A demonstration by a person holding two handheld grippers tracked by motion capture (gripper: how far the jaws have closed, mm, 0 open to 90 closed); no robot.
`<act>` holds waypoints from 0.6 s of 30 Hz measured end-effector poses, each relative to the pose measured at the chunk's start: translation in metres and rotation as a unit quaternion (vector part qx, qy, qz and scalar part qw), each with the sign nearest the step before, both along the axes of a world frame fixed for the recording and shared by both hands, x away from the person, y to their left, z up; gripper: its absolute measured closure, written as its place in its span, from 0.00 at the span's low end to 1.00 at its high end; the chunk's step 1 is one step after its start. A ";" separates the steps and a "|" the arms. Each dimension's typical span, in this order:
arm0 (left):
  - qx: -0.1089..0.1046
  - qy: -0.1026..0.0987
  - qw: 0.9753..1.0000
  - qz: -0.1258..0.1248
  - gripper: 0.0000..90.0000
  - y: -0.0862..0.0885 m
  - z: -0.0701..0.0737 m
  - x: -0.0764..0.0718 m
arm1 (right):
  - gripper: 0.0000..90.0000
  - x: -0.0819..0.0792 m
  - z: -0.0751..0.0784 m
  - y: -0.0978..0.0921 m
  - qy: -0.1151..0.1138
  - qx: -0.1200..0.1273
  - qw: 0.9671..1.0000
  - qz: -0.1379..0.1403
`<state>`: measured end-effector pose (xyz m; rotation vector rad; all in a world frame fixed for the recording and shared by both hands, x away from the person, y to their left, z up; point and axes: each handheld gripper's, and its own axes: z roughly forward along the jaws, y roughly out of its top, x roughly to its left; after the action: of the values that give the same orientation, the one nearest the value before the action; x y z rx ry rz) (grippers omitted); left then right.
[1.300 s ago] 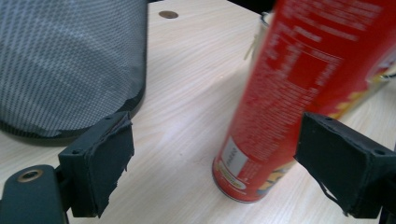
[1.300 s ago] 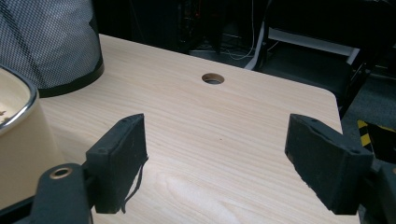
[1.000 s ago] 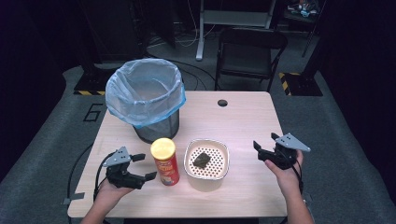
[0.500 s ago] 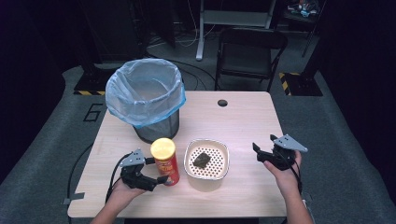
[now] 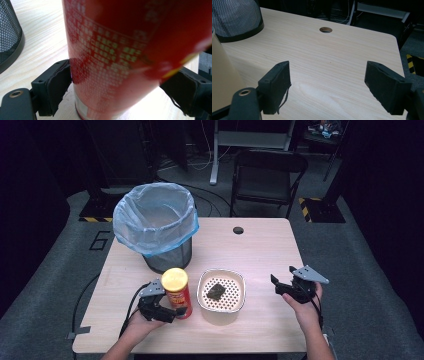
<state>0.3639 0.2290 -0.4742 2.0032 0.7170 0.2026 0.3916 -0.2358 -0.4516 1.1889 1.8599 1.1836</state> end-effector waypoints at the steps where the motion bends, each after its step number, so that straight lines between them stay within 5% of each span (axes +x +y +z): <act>1: 0.002 -0.006 1.000 0.004 0.13 -0.001 -0.001 0.000 | 0.23 0.000 0.000 0.000 0.002 0.001 1.000 -0.002; 11: 0.020 -0.052 0.998 0.009 0.26 0.000 -0.004 -0.007 | 0.23 0.002 -0.005 -0.002 0.011 0.003 1.000 -0.003; 18: 0.027 -0.063 0.998 0.016 0.27 0.003 0.001 -0.011 | 0.23 0.002 -0.007 -0.003 0.014 0.001 1.000 -0.003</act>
<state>0.3533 0.2321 -0.4736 2.0117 0.6702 0.3672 0.3940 -0.2383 -0.4585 1.2165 1.8751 1.1724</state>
